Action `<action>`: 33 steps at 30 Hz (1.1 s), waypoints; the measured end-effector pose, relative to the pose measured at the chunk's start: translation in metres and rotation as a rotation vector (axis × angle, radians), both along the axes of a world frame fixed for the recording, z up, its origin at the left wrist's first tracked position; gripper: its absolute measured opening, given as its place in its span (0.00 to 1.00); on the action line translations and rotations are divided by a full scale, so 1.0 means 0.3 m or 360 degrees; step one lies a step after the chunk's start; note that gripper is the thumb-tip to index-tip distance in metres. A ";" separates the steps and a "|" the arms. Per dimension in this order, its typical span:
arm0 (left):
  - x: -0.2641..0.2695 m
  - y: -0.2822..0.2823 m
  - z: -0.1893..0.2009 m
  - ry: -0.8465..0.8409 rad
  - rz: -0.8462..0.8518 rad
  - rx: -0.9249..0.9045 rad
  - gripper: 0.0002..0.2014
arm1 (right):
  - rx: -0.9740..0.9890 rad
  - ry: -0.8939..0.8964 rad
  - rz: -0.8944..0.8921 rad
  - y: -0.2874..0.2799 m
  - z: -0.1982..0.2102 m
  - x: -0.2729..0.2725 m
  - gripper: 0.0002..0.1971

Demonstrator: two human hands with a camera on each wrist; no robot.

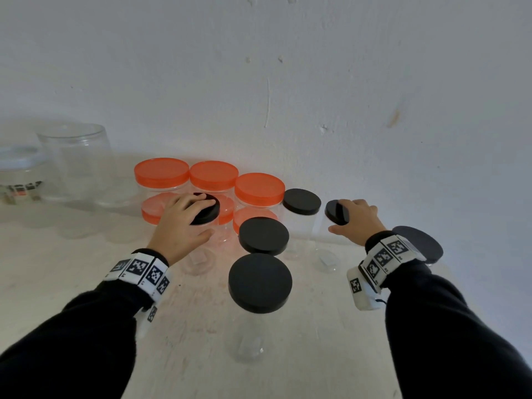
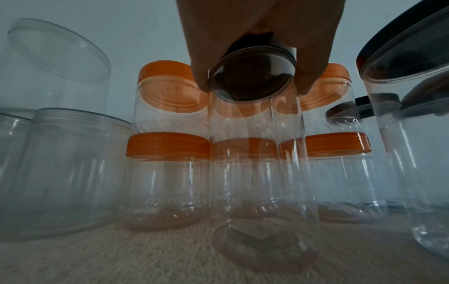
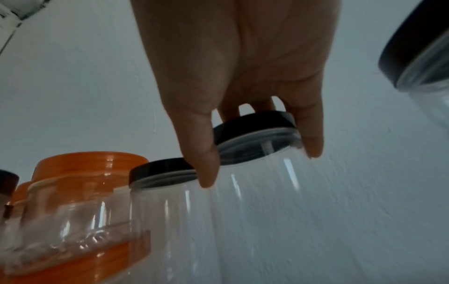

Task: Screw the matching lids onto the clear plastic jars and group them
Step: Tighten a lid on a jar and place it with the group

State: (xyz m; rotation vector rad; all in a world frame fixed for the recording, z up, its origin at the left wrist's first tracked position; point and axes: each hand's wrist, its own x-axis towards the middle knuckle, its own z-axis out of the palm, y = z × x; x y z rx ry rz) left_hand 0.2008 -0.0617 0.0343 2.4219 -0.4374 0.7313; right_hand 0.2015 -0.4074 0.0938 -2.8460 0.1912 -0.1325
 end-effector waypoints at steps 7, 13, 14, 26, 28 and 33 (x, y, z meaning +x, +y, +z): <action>0.002 0.002 -0.002 0.0005 -0.0004 0.0002 0.29 | -0.0077 -0.0087 -0.0015 0.011 -0.022 0.042 0.33; 0.001 0.002 -0.001 0.0021 0.0010 0.0008 0.29 | -0.0044 -0.0097 0.0008 0.017 -0.025 0.066 0.33; 0.000 0.002 -0.001 0.0020 0.0010 0.0007 0.29 | -0.0041 -0.0097 0.0011 0.017 -0.024 0.068 0.33; 0.003 0.001 -0.002 0.0017 -0.0002 0.0007 0.29 | -0.0106 -0.0253 0.0022 0.042 -0.008 0.049 0.34; 0.004 0.000 -0.001 0.0026 -0.0002 0.0007 0.28 | 0.0017 -0.0452 0.0131 0.071 0.017 0.013 0.31; 0.003 -0.004 0.015 0.0078 -0.0021 -0.0002 0.28 | 0.0315 -0.0652 0.0666 0.203 0.039 -0.142 0.22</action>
